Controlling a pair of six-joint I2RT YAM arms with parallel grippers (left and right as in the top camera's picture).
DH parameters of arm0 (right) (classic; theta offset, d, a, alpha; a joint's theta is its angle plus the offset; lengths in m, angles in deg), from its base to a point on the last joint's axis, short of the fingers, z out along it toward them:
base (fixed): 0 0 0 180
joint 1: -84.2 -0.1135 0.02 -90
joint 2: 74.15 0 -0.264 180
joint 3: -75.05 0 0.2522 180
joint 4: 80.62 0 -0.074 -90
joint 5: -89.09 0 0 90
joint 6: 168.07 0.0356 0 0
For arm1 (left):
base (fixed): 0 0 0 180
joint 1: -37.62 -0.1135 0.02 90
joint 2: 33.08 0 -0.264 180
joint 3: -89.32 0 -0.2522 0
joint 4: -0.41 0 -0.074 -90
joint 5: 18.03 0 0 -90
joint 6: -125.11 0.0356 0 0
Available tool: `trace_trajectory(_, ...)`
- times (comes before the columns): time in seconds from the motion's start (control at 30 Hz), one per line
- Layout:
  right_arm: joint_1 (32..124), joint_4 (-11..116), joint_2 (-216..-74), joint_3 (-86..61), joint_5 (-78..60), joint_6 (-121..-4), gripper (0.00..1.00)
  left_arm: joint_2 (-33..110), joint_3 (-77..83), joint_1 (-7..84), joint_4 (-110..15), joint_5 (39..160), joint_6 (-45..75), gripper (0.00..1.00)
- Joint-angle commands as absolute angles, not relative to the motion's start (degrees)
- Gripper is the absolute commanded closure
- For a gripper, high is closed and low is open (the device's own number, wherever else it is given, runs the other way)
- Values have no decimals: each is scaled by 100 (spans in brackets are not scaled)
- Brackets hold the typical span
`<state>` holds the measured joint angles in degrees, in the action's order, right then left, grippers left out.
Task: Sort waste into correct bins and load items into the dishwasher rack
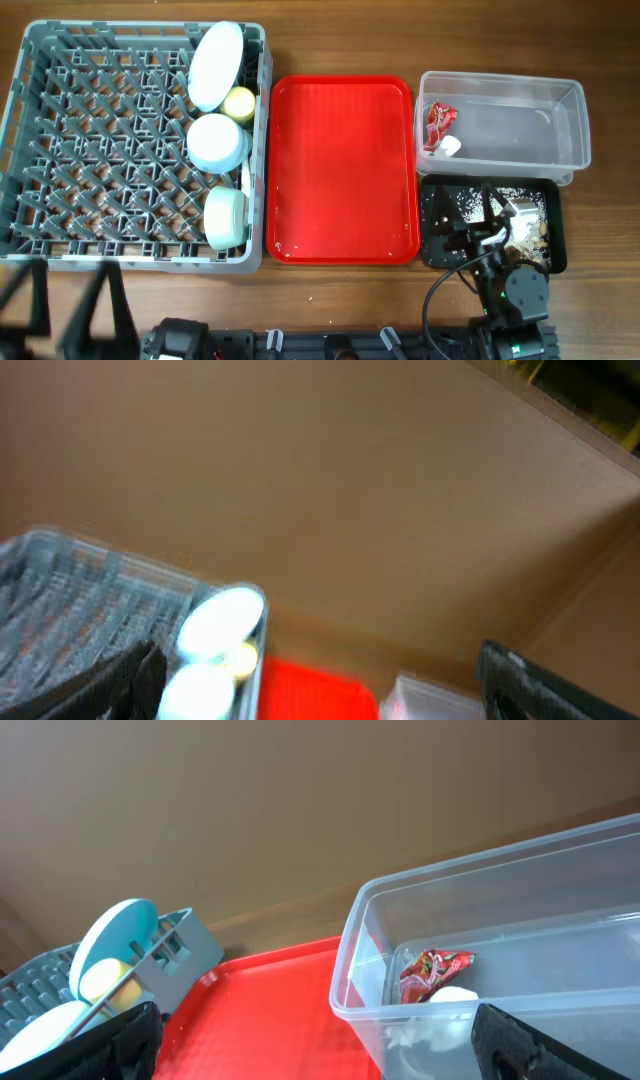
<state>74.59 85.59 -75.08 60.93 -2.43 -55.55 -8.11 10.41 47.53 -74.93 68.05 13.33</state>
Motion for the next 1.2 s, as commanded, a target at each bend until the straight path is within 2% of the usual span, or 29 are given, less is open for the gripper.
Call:
trace_trajectory(0.0, 7450, 8572, -7480, 6098, -359, -5500, 0, -1696, 877, 4736, -8453, 7224, 1359, 0)
trace_trajectory(0.13, 7450, 8572, -7480, 6098, -359, -5500, 0, -2408, 112, 4701, -8477, 7261, 1357, 0)
trace_trajectory(0.23, 7450, 8572, -7480, 6098, -359, -5500, 0, -2898, -1116, 4524, -7642, 7261, 1359, 0)
trace_trajectory(0.4, 7450, 8572, -7480, 6098, -359, -5498, 0, -3285, -3225, 4218, -4866, 7530, 1361, 0)
trace_trajectory(0.63, 7450, 8572, -7480, 6098, -359, -5500, 0, -3287, -6239, 3588, -545, 8654, 1361, 0)
trace_trajectory(0.67, 7450, 8572, -7480, 6098, -359, -5500, 0, -3287, -6517, 3588, -309, 8652, 1361, 0)
trace_trajectory(0.87, 7450, 8572, -7480, 6098, -359, -5498, 0, -3289, -7662, 3584, -228, 8217, 1388, 0)
trace_trajectory(0.93, 7450, 8570, -7480, 6098, -359, -5498, 0, -3289, -7660, 3584, -1004, 7605, 1416, 0)
trace_trajectory(1.0, 7450, 8572, -7480, 6098, -359, -5500, 0, -3289, -7660, 3584, -1677, 7371, 1847, 0)
trace_trajectory(1.07, 7450, 8572, -7480, 6098, -359, -5500, 0, -3289, -7660, 3584, -1776, 7360, 2824, 0)
trace_trajectory(1.17, 7450, 8572, -7480, 6098, -359, -5498, 0, -3287, -7660, 3584, -1771, 7358, 3020, 0)
